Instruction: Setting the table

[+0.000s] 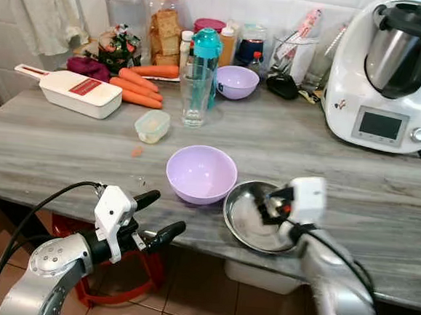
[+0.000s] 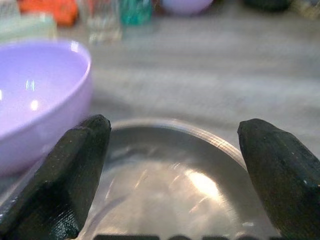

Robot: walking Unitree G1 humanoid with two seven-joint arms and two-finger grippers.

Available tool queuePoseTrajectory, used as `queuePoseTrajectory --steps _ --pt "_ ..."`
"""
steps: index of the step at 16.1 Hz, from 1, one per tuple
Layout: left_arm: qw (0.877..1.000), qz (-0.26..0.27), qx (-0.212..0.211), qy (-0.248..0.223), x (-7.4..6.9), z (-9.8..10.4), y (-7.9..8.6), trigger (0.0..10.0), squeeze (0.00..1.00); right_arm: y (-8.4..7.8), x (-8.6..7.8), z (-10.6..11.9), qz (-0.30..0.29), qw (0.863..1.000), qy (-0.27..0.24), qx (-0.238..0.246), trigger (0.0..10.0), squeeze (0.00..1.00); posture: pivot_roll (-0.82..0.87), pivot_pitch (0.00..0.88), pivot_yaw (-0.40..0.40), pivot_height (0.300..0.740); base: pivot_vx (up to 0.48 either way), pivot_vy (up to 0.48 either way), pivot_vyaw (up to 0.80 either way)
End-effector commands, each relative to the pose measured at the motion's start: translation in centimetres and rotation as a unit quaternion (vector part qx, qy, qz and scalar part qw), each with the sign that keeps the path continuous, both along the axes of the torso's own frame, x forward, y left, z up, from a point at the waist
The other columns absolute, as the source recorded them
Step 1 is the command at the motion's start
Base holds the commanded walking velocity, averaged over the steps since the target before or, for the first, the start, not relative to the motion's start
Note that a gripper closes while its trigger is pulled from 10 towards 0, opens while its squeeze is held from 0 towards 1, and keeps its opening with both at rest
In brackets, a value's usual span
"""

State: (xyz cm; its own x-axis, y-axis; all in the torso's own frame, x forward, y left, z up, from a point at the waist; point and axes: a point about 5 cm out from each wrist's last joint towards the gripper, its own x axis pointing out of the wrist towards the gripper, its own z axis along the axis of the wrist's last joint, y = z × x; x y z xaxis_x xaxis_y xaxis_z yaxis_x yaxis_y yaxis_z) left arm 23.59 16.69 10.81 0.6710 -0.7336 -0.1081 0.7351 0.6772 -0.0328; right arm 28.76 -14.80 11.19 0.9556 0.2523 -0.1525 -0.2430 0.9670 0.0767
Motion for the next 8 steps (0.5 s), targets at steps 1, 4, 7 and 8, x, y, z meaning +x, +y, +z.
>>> queuePoseTrajectory --steps 1,4,7,8 --pt "1.000 0.010 -0.007 -0.010 0.2 0.3 0.4 10.0 0.00 -0.5 -0.4 1.2 -0.013 0.999 -0.031 0.010 10.0 0.45 -0.01 0.000 -0.003 0.740 0.000 0.000 0.00" --pt "0.995 0.089 -0.010 -0.051 1.4 0.9 1.8 10.0 0.00 -0.5 -1.9 2.5 -0.025 0.996 -0.080 0.028 10.0 0.33 -0.02 0.000 0.004 0.740 0.000 0.000 0.00" --pt "0.978 0.188 -0.006 -0.087 2.4 1.3 3.2 10.0 0.00 -0.9 -3.0 2.7 -0.040 0.994 -0.104 0.007 10.0 0.00 -0.01 0.000 -0.003 0.740 0.000 0.000 0.00" --pt "0.971 0.220 -0.005 -0.094 2.6 1.5 3.7 10.0 0.00 -1.0 -3.1 2.7 -0.048 0.993 -0.104 0.006 10.0 0.00 -0.01 0.000 0.002 0.740 0.000 0.000 0.00"
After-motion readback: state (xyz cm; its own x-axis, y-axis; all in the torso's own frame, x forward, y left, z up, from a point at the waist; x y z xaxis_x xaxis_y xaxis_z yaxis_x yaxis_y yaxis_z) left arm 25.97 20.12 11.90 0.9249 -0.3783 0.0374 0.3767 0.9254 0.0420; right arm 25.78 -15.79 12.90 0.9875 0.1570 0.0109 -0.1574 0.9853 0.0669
